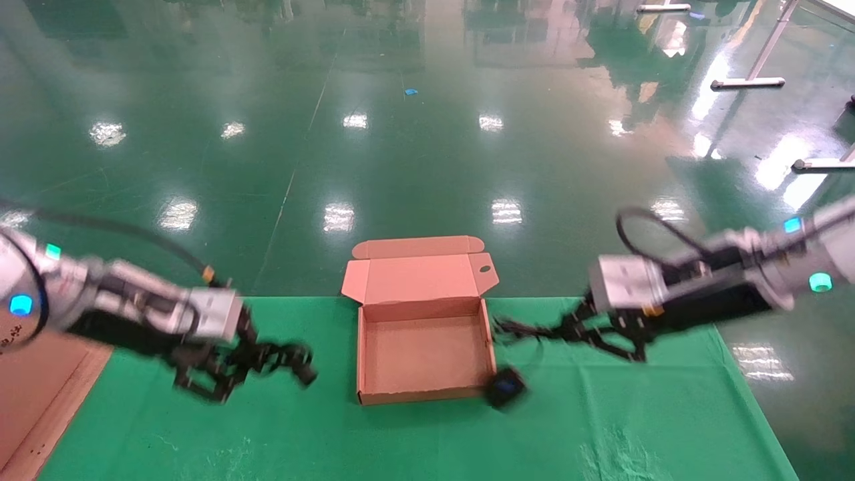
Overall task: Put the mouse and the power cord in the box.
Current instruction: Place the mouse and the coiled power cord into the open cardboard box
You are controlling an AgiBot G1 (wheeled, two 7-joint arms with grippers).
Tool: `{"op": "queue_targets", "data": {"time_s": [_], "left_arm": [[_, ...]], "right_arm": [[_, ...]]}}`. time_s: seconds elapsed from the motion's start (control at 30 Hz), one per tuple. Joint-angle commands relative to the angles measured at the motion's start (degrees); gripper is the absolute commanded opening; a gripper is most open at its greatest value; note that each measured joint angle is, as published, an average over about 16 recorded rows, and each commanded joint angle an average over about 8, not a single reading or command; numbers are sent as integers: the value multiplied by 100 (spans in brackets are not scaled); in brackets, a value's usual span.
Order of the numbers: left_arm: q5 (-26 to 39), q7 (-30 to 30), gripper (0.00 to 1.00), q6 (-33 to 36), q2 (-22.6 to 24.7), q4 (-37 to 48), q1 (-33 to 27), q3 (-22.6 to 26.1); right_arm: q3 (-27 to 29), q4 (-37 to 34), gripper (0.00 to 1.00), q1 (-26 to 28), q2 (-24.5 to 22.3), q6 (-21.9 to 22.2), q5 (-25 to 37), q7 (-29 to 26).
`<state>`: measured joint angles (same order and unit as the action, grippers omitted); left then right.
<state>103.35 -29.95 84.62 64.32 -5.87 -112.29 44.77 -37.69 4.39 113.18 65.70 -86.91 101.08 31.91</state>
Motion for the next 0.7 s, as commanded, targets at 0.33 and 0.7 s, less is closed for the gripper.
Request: {"op": "queue_targets", "data": {"time_s": [0.33, 0.7], "left_arm": [[-25, 215, 0, -55, 620, -319, -1220, -48], [-81, 22, 0, -198, 972, -31, -1487, -89]], "right_arm": [[87, 170, 0, 1154, 703, 98, -111, -491], [77, -30, 0, 1416, 958, 97, -104, -512]]}}
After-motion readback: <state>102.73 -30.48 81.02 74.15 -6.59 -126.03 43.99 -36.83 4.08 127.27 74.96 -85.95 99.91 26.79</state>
